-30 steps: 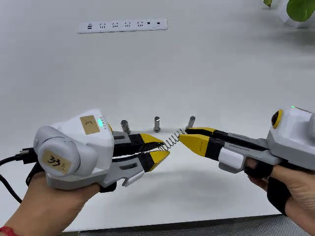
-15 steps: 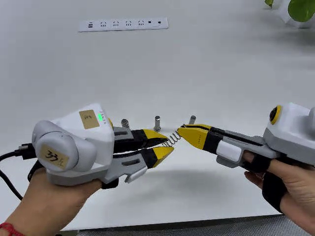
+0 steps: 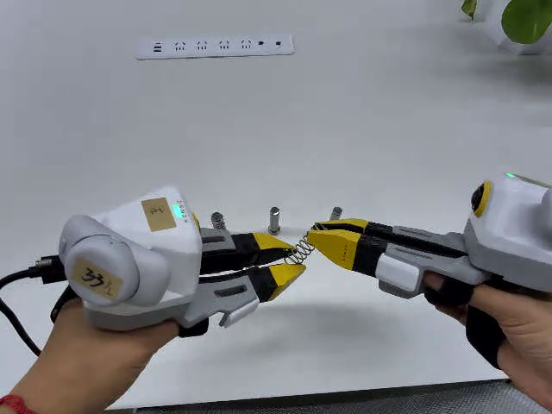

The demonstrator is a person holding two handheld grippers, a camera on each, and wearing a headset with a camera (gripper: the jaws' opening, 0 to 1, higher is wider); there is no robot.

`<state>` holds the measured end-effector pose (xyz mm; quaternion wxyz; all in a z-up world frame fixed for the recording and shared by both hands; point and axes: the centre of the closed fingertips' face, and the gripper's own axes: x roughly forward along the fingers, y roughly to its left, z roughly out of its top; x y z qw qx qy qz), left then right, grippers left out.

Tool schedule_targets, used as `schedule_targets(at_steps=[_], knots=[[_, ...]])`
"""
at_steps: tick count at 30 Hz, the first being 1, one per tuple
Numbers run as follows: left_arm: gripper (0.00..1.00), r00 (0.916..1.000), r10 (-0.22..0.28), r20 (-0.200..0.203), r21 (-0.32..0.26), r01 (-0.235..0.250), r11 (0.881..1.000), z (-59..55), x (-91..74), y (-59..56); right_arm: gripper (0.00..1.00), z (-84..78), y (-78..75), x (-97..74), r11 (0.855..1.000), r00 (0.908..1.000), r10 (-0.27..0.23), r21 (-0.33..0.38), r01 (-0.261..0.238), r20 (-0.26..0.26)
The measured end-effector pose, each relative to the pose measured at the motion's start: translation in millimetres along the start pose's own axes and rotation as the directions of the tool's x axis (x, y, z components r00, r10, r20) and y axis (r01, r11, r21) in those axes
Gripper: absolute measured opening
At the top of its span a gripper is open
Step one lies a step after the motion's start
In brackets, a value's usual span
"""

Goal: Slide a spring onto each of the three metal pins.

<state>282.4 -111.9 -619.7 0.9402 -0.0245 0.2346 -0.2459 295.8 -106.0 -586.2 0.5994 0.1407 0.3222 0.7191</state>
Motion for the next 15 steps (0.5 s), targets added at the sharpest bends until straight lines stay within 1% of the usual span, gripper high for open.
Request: schedule_targets(at_steps=[5, 7, 11, 15], knots=[[0.11, 1.0000, -0.004, -0.001, 0.001, 0.004, 1.000, -1.6, 0.0, 0.9, 0.12, -0.5, -0.4, -0.4, 0.998, 0.9996, -0.006, -0.058, 0.005, -0.029], [0.11, 1.0000, -0.008, -0.002, -0.004, 0.008, 1.000, -1.3, 0.8, -0.4, 0.12, -1.0, -0.8, -0.8, 0.997, 0.9992, -0.009, -0.079, 0.006, -0.040], [0.11, 0.9999, -0.013, -0.006, -0.006, 0.013, 1.000, -1.4, 2.2, -2.7, 0.12, -2.1, 0.6, -0.5, 0.992, 0.9979, -0.014, -0.127, 0.006, -0.062], [0.11, 0.9999, -0.016, -0.006, -0.008, 0.016, 1.000, -2.3, 2.2, -2.4, 0.11, -1.8, 1.3, -0.7, 0.987, 0.9970, -0.019, -0.162, 0.006, -0.075]])
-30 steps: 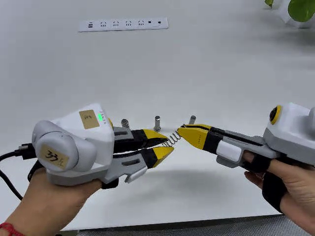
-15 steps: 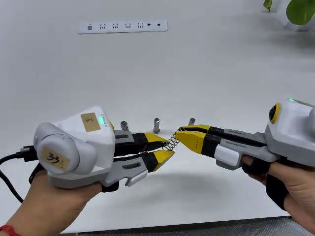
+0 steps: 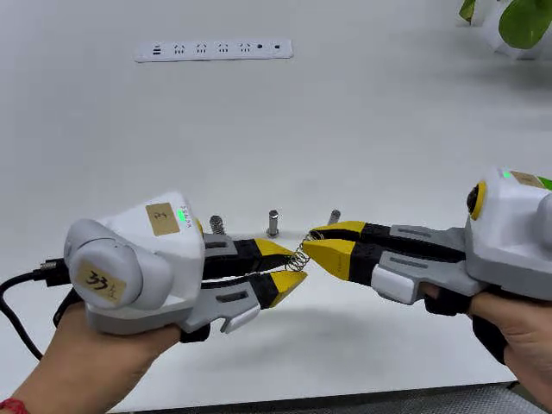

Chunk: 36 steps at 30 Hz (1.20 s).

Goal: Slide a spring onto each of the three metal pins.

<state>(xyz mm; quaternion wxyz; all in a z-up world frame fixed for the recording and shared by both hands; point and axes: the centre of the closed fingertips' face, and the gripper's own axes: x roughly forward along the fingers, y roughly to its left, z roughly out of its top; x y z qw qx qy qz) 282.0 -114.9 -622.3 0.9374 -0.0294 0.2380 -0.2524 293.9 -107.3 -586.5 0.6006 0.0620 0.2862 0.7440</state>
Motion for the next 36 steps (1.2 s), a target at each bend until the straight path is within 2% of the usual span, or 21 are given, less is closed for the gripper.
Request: schedule_targets(at_steps=[10, 20, 23, 33, 36], knots=[[0.11, 1.0000, -0.002, -0.005, 0.005, 0.002, 1.000, -1.7, -0.2, -1.6, 0.11, 0.0, 5.3, 2.5, 0.995, 0.9991, -0.001, -0.103, -0.004, -0.043], [0.10, 1.0000, -0.008, -0.003, 0.010, 0.008, 1.000, -1.9, -0.3, -2.0, 0.12, -0.3, 11.5, 4.9, 0.982, 0.9964, -0.006, -0.189, -0.010, -0.085], [0.10, 0.9999, -0.010, -0.003, 0.011, 0.010, 1.000, -1.3, 0.2, -3.1, 0.12, -0.6, 14.2, 5.8, 0.974, 0.9943, -0.011, -0.226, -0.013, -0.106], [0.10, 0.9999, -0.015, 0.007, 0.013, 0.015, 1.000, 0.5, -1.3, -5.6, 0.12, 1.6, 17.0, 4.5, 0.968, 0.9920, -0.004, -0.248, -0.028, -0.126], [0.10, 0.9998, -0.018, 0.005, 0.017, 0.018, 1.000, 0.7, -2.3, -7.5, 0.20, 4.3, 17.3, -0.7, 0.964, 0.9878, 0.003, -0.261, -0.044, -0.156]])
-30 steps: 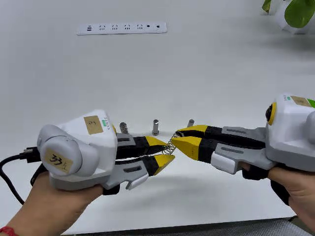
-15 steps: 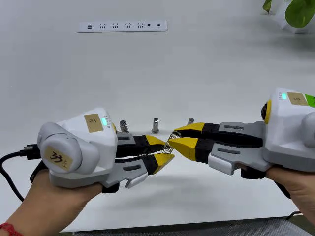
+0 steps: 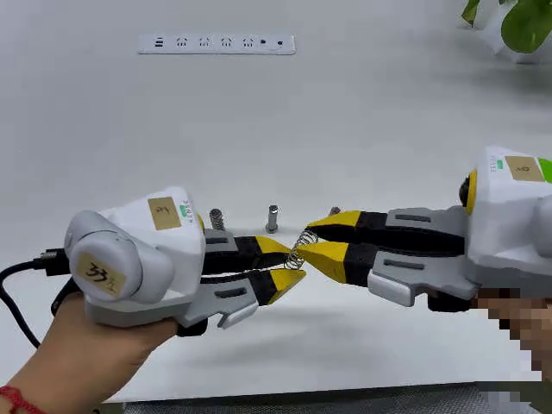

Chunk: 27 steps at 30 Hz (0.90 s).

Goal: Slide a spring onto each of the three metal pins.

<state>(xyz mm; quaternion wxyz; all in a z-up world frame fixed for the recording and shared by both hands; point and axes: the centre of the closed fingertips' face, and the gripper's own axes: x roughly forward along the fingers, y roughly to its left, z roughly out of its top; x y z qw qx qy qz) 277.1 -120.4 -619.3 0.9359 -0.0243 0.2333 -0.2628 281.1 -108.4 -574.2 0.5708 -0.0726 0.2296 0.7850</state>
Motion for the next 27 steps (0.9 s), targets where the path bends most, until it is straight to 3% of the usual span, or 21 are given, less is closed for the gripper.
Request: schedule_targets(at_steps=[4, 6, 7, 9, 11, 14, 15, 17, 18, 19, 20, 22, 26, 27], knots=[[0.10, 1.0000, -0.009, 0.003, 0.009, 0.009, 1.000, 1.3, -1.6, -2.6, 0.22, 1.4, 2.9, -10.4, 0.993, 0.9931, 0.057, -0.098, -0.067, -0.103], [0.10, 0.9999, -0.016, 0.006, 0.019, 0.016, 1.000, 3.3, -1.6, -5.2, 0.26, -3.0, 4.0, -13.1, 0.977, 0.9754, 0.095, -0.167, -0.129, -0.199], [0.10, 0.9997, -0.021, 0.007, 0.026, 0.021, 0.999, 4.6, -1.4, -7.2, 0.27, -2.1, 5.3, -14.0, 0.959, 0.9633, 0.106, -0.232, -0.165, -0.247], [0.10, 0.9995, -0.029, 0.008, 0.037, 0.029, 0.999, 6.3, -1.0, -10.4, 0.27, -1.2, 7.5, -14.4, 0.936, 0.9424, 0.122, -0.280, -0.214, -0.312], [0.10, 0.9993, -0.036, 0.008, 0.052, 0.036, 0.998, 8.4, -0.6, -14.1, 0.26, 0.0, 5.2, -12.4, 0.906, 0.9184, 0.131, -0.332, -0.264, -0.373], [0.10, 0.9992, -0.040, 0.006, 0.067, 0.040, 0.997, 9.3, -0.7, -17.4, 0.26, 0.4, 14.0, -10.2, 0.864, 0.8699, 0.168, -0.355, -0.356, -0.464], [0.10, 0.9991, -0.042, 0.007, 0.071, 0.041, 0.997, 9.8, -1.0, -18.4, 0.26, -1.2, 17.0, -9.8, 0.838, 0.8458, 0.169, -0.378, -0.394, -0.506], [0.10, 0.9990, -0.043, 0.011, 0.073, 0.042, 0.996, 10.8, -1.3, -19.6, 0.24, -7.0, 20.5, -10.3, 0.803, 0.8056, 0.166, -0.396, -0.445, -0.569], [0.10, 0.9990, -0.043, 0.015, 0.076, 0.042, 0.996, 11.3, -1.8, -19.9, 0.23, -11.1, 22.7, -10.3, 0.774, 0.7790, 0.164, -0.410, -0.482, -0.605], [0.10, 0.9989, -0.043, 0.018, 0.075, 0.041, 0.996, 11.7, -2.0, -20.0, 0.22, -13.2, 24.8, -10.0, 0.757, 0.7649, 0.163, -0.418, -0.502, -0.623], [0.10, 0.9988, -0.043, 0.023, 0.074, 0.041, 0.996, 12.5, -2.5, -20.2, 0.22, -16.2, 26.0, -9.3, 0.737, 0.7444, 0.155, -0.425, -0.525, -0.649], [0.10, 0.9986, -0.042, 0.031, 0.072, 0.040, 0.997, 13.4, -3.2, -20.4, 0.21, -17.3, 29.5, -5.7, 0.720, 0.7307, 0.153, -0.431, -0.543, -0.665], [0.10, 0.9982, -0.043, 0.041, 0.073, 0.040, 0.997, 15.2, -4.2, -21.0, 0.19, -20.3, 31.1, -1.7, 0.701, 0.7053, 0.147, -0.430, -0.569, -0.694], [0.10, 0.9979, -0.046, 0.044, 0.073, 0.043, 0.996, 15.5, -4.4, -21.5, 0.19, -21.6, 31.1, -1.6, 0.688, 0.6945, 0.142, -0.434, -0.581, -0.705]])
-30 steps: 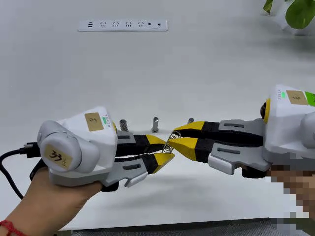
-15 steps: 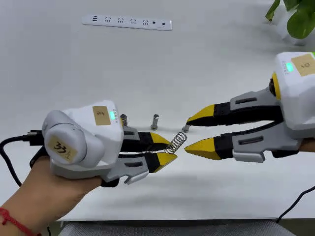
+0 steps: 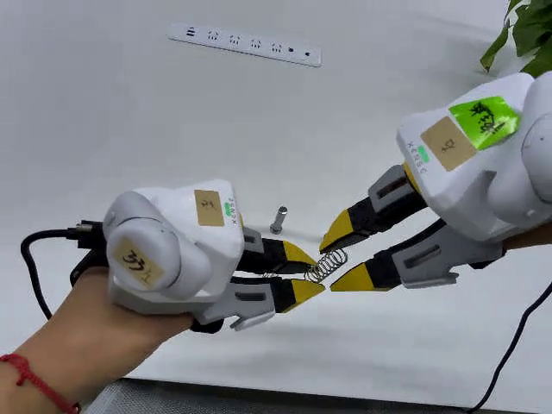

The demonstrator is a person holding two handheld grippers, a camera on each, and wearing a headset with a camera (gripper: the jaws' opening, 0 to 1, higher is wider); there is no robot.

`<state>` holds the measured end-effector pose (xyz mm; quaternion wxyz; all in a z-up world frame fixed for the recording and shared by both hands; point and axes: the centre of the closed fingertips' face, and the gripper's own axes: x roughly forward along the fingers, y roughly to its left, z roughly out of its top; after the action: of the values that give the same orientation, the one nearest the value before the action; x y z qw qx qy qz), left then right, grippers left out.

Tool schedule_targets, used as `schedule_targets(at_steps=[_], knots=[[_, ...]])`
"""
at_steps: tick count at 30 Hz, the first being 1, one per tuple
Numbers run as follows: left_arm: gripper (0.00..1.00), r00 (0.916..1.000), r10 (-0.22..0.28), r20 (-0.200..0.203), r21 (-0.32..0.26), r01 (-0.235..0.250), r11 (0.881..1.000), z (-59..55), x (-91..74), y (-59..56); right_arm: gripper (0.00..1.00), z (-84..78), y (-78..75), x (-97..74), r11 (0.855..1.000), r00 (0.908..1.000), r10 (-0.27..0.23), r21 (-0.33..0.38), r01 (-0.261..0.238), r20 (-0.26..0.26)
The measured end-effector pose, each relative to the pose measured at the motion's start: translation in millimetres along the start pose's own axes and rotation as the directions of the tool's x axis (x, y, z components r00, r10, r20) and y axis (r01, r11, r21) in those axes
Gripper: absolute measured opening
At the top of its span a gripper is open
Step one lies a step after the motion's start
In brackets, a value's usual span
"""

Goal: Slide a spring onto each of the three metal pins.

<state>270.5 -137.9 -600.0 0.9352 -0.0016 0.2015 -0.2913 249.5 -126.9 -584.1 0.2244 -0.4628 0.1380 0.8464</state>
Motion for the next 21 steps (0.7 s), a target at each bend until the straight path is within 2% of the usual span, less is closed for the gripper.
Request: schedule_targets(at_steps=[6, 21], knots=[[0.10, 1.0000, -0.007, 0.004, 0.006, 0.007, 1.000, -0.6, -0.6, 0.7, 0.15, -1.2, -1.3, 0.9, 0.999, 0.9993, 0.014, -0.035, -0.016, -0.035], [0.10, 0.9998, -0.009, 0.016, 0.006, 0.009, 1.000, -2.2, -3.4, 3.4, 0.12, 0.2, -4.7, 2.2, 0.999, 0.9987, 0.029, -0.041, -0.030, -0.043]])
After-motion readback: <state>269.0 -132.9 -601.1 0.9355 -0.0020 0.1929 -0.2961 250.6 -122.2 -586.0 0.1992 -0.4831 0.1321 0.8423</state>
